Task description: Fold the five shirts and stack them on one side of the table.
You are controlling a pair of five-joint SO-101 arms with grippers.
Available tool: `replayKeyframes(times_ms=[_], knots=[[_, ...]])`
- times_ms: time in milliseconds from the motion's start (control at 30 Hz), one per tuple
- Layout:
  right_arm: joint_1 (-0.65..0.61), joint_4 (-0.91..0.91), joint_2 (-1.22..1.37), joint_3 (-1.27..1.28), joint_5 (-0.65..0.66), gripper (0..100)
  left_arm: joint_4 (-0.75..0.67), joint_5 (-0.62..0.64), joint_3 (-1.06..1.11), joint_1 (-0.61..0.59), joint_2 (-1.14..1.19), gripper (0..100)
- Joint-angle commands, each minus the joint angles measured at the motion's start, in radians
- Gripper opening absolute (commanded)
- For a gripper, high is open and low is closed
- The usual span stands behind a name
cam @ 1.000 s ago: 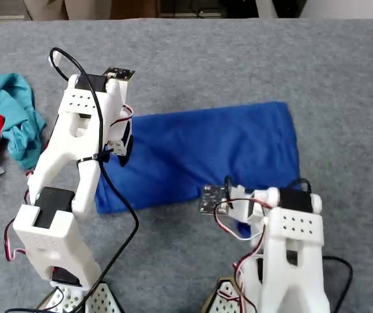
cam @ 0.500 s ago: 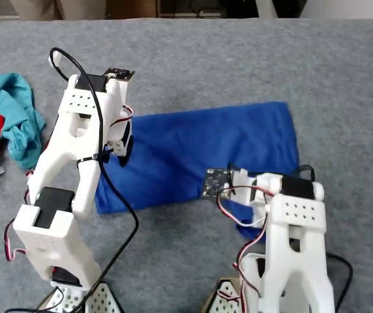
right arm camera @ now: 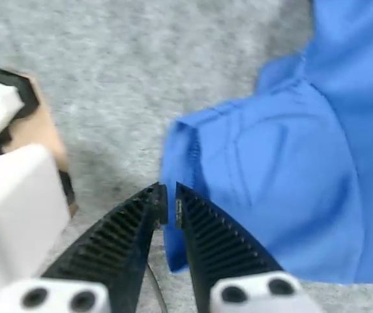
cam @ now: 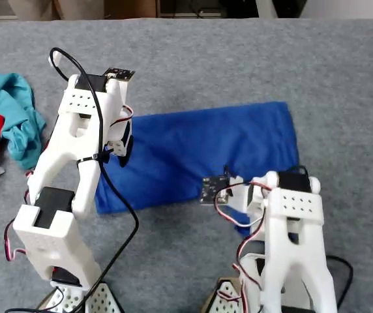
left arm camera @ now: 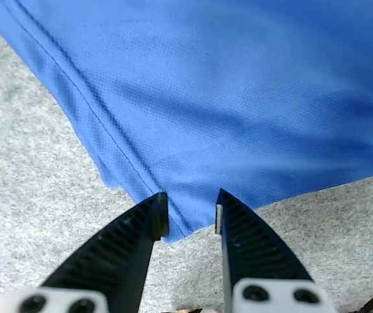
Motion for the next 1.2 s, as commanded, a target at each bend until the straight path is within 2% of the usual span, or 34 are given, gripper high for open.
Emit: replayKeyframes(times_ms=[0, 100, 300, 533, 767, 1000, 1100, 1167], knots=[[-0.036, 0.048, -0.056, -0.044, -0.006, 4.2, 0.003, -0.003, -0.008, -0.005, -0.045, 14], [-0.027, 0.031, -0.088, -0.07, -0.008, 4.2, 0.003, -0.003, -0.009, -0.005, -0.045, 14], [0.104, -0.14, -0.124, -0.145, -0.009, 4.1, 0.002, 0.009, -0.014, -0.005, -0.047, 14], [0.11, -0.258, -0.09, 0.039, -0.005, 4.1, -0.034, 0.081, -0.015, -0.049, -0.045, 14], [0.11, -0.239, -0.068, 0.134, -0.005, 4.1, -0.032, 0.081, -0.015, -0.055, -0.047, 14], [0.076, -0.061, -0.068, 0.033, -0.002, 4.1, -0.034, 0.081, -0.015, -0.055, -0.05, 14], [0.085, -0.091, -0.068, -0.039, -0.003, 4.1, -0.048, 0.091, -0.038, -0.06, -0.045, 14], [0.097, -0.138, -0.068, -0.102, -0.008, 4.2, -0.072, 0.15, -0.068, -0.072, -0.044, 14]])
